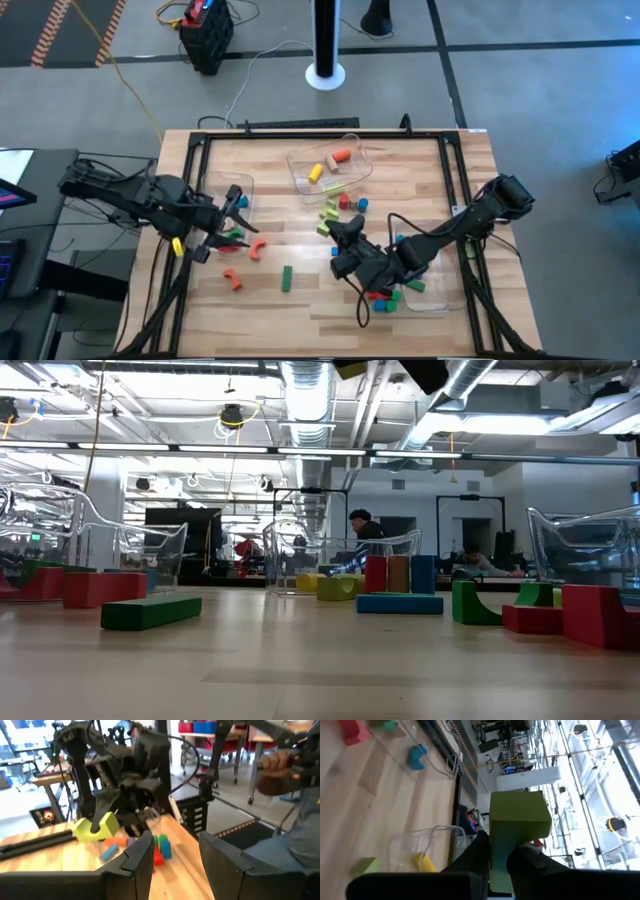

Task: Sort blocks by size
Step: Put the light green arch block into the left transparent bin

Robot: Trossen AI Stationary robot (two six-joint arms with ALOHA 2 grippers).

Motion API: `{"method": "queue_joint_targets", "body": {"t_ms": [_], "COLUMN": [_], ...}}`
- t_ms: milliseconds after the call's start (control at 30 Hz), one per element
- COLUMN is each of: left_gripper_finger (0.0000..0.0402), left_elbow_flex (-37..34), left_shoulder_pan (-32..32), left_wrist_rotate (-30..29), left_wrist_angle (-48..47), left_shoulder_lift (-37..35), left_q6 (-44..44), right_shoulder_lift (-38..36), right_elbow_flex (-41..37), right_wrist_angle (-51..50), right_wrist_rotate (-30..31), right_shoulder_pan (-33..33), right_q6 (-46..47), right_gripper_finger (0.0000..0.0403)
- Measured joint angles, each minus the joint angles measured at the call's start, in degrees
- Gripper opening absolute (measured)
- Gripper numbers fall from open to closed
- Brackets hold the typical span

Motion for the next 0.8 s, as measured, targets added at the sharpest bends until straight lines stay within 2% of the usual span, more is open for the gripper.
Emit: {"method": "queue_joint_targets", "body": {"t_ms": [133, 367, 567, 800], "left_gripper_finger": [0.0151, 0.0151, 0.0151, 0.0151], "left_elbow_flex": [0.0, 0.0, -0.02, -0.02], "left_shoulder_pan": [-0.31, -0.43, -0.43, -1.15], "left_wrist_rotate": [-0.67, -1.91, -4.15, -4.37], "left_wrist_angle": [-2.07, -7.17, -13.09, -20.02], "left_shoulder_lift": [0.94, 1.59, 1.59, 1.59], "left_q6": [0.15, -0.85, -2.89, -6.17], "right_shoulder_lift": [0.0, 0.0, 0.0, 0.0], "right_elbow_flex": [0.0, 0.0, 0.0, 0.0], "right_wrist_angle": [-0.77, -2.83, -3.51, -0.23], "right_wrist_rotate": [-1.22, -8.88, -19.34, -35.47], "right_shoulder_pan": [-0.13, -2.35, -6.69, -13.28], "right_q6": [3.23, 10.92, 17.52, 24.36], "right_gripper_finger": [0.008, 0.008, 0.008, 0.008]}}
